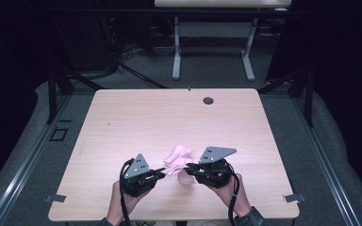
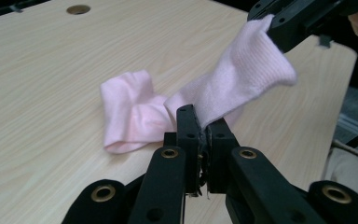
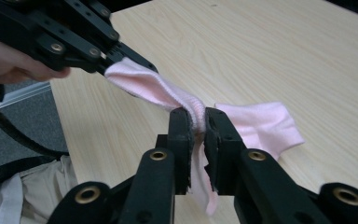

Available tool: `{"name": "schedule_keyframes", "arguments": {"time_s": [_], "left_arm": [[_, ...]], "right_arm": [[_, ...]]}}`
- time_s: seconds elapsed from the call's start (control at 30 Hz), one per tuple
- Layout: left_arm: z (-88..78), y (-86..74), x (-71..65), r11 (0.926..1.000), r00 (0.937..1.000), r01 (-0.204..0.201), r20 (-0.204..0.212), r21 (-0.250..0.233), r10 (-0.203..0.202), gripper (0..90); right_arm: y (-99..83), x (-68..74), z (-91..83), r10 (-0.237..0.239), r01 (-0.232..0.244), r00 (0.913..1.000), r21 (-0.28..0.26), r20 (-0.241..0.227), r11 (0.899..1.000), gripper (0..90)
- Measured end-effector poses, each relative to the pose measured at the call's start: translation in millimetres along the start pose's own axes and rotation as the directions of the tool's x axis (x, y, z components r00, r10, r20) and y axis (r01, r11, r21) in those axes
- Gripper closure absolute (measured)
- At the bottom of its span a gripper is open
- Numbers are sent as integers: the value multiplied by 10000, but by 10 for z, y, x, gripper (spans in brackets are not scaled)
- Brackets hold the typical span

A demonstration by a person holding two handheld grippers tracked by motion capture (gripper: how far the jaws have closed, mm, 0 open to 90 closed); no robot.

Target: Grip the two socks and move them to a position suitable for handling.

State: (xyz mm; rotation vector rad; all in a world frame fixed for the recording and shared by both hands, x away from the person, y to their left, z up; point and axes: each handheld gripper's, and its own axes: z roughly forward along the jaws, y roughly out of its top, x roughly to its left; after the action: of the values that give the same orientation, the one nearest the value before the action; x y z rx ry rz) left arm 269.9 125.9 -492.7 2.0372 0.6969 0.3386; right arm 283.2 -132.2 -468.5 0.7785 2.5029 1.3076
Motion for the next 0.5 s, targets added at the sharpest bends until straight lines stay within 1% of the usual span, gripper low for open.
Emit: {"name": "schedule_keyframes", "arguments": {"time_s": [0.07,0.13,0.17,0.27,0.3,0.37,0.43,0.47,0.5], "left_arm": [[-30,59,-31,9996,9999,-3,-153,279,7,878],[-37,111,-70,9980,9999,23,-148,627,-14,877],[-30,134,-97,9968,10000,34,-76,796,-28,876],[42,178,-206,9916,9999,-152,92,1283,141,875],[85,183,-251,9887,9997,-217,163,1486,195,875],[210,171,-344,9827,9992,-208,379,1839,140,873],[346,138,-433,9759,9972,-235,739,2170,76,871],[401,124,-468,9724,9967,-312,803,2314,129,871],[475,101,-513,9685,9953,-333,967,2469,96,870]], "right_arm": [[-6,-17,20,165,-167,9998,191,108,9997,731],[-31,-44,27,430,-435,9990,317,148,9986,696],[-48,-62,22,576,-583,9982,426,173,9974,675],[-130,-129,-4,1090,-1111,9935,730,318,9911,639],[-159,-148,-18,1232,-1257,9918,825,354,9886,632],[-262,-202,-57,1590,-1635,9859,1000,519,9815,616],[-405,-266,-103,1967,-2035,9781,1145,674,9724,607],[-468,-294,-129,2111,-2196,9745,1276,765,9672,601],[-518,-311,-143,2274,-2370,9701,1280,851,9630,601]]}}
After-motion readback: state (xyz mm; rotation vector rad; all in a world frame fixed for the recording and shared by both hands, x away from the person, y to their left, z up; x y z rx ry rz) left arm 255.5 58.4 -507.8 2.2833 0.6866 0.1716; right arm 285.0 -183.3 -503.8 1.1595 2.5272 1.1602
